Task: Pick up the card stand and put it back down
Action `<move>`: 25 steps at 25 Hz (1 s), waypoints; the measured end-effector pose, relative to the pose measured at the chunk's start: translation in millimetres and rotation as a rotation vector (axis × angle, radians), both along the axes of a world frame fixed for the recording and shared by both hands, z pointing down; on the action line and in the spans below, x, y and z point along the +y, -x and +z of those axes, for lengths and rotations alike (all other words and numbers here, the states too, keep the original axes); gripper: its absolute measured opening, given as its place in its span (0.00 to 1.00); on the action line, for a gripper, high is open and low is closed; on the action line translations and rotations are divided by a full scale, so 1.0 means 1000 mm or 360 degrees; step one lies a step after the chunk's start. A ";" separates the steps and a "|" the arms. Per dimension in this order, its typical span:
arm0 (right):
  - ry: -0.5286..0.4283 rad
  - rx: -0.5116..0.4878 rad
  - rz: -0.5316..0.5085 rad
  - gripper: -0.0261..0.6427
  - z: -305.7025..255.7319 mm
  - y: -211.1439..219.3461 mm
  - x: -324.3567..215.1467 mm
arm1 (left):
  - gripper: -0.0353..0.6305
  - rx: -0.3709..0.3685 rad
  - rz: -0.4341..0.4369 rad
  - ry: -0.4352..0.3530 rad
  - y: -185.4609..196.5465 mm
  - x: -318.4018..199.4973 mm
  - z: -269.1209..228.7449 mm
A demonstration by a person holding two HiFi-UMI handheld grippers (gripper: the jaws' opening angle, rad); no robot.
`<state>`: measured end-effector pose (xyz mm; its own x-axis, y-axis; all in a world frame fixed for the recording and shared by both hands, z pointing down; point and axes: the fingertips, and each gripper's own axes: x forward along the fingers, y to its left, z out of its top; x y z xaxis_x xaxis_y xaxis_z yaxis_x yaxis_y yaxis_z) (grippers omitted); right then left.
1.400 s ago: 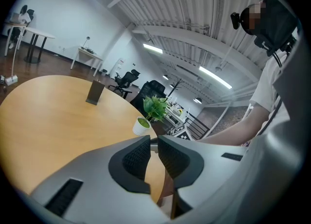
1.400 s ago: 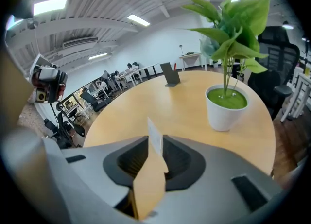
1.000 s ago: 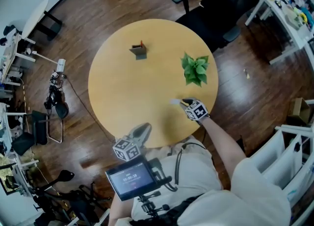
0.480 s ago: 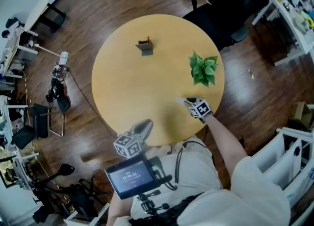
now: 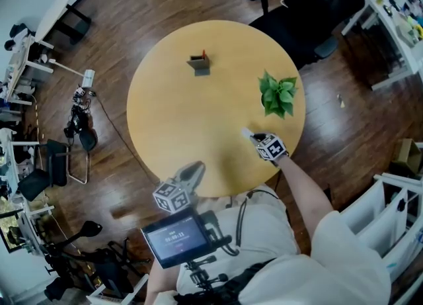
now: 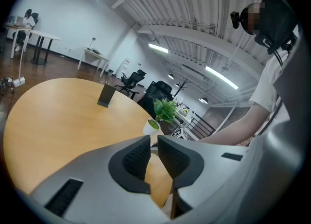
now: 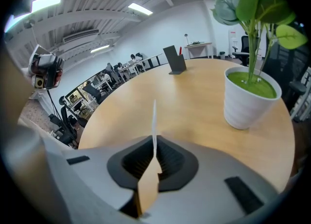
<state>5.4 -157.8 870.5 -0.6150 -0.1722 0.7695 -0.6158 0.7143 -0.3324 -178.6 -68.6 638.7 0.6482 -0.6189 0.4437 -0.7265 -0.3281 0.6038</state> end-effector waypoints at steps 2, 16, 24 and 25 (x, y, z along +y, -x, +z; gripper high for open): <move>-0.0020 -0.0021 0.0002 0.08 -0.005 0.002 -0.001 | 0.12 -0.0004 -0.0009 -0.0007 0.002 0.001 -0.002; -0.0153 -0.0167 -0.0102 0.08 -0.076 0.018 -0.012 | 0.12 0.0016 -0.0074 -0.0120 0.012 -0.009 -0.036; -0.0243 -0.0221 -0.0226 0.08 -0.134 0.029 -0.010 | 0.12 0.0117 -0.0125 -0.0214 0.007 -0.012 -0.061; -0.0253 -0.0224 -0.0234 0.08 -0.141 0.030 -0.009 | 0.12 0.0125 -0.0127 -0.0225 0.006 -0.012 -0.064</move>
<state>-24.8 -166.8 729.5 -0.7414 -0.1850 0.6450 -0.4573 0.8427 -0.2840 -185.0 -80.7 574.7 0.6238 -0.7224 0.2985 -0.7061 -0.3571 0.6115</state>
